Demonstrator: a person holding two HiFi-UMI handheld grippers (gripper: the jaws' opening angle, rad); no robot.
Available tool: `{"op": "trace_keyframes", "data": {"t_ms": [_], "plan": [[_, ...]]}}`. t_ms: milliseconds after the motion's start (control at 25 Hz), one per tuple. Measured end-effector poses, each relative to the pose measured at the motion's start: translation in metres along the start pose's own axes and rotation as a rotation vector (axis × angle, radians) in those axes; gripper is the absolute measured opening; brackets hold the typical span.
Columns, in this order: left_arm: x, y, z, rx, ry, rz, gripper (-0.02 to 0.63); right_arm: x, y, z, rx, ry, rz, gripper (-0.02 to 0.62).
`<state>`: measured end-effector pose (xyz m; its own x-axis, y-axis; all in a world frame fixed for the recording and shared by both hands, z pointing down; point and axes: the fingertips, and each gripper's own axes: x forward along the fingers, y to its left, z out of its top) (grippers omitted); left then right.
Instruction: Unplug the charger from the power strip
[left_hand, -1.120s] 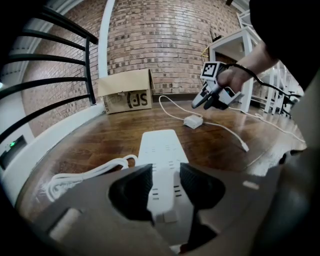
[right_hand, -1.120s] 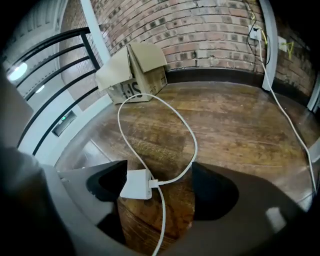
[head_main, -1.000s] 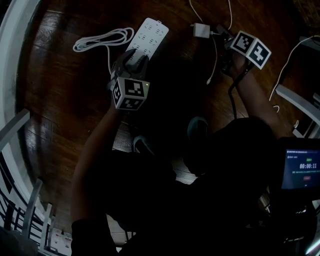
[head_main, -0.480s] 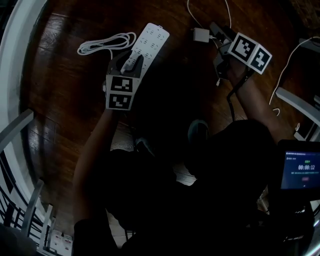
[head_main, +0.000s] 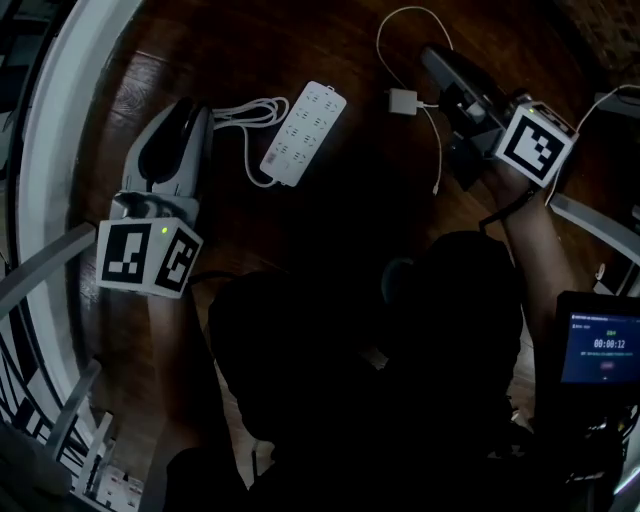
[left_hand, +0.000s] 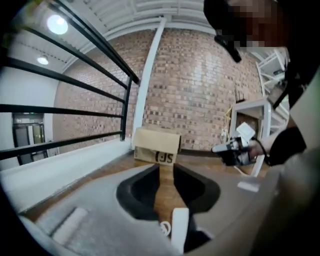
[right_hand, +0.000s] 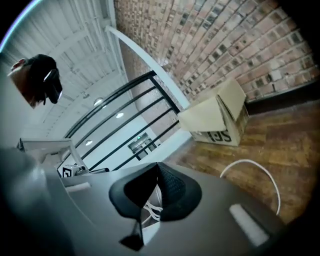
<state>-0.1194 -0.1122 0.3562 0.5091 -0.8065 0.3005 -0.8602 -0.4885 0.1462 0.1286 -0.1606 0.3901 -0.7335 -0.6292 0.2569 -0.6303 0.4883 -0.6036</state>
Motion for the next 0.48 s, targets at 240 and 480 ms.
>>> {"op": "trace_keyframes", "data": {"t_ms": [240, 480], "plan": [[-0.02, -0.025, 0.095, -0.099, -0.208, -0.036, 0.067, -0.008, 0.056, 0.06, -0.146, -0.113, 0.057, 0.011], [-0.011, -0.053, 0.102, -0.027, -0.186, -0.049, 0.067, -0.004, 0.074, 0.072, -0.185, -0.162, 0.011, 0.011]]}}
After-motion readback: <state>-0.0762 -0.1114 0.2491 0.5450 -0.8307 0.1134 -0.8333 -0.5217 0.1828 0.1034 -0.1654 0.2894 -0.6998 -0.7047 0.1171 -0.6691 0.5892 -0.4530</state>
